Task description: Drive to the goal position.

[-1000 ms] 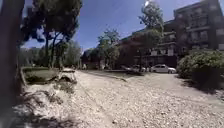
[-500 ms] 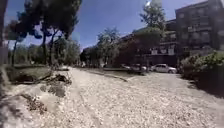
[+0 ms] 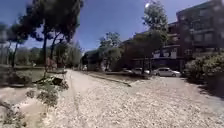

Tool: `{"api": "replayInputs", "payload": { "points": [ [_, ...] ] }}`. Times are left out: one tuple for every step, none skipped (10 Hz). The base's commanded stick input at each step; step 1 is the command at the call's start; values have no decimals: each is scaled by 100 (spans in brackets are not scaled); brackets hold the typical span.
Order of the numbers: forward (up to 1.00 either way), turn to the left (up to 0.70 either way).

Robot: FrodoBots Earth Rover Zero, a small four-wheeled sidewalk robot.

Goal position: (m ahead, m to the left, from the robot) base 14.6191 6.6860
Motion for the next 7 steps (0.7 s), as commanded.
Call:
{"api": "replayInputs", "payload": {
  "points": [
    [85, 0],
    [85, 0],
    [85, 0],
    [85, 0],
    [85, 0],
    [85, 0],
    [85, 0]
  ]
}}
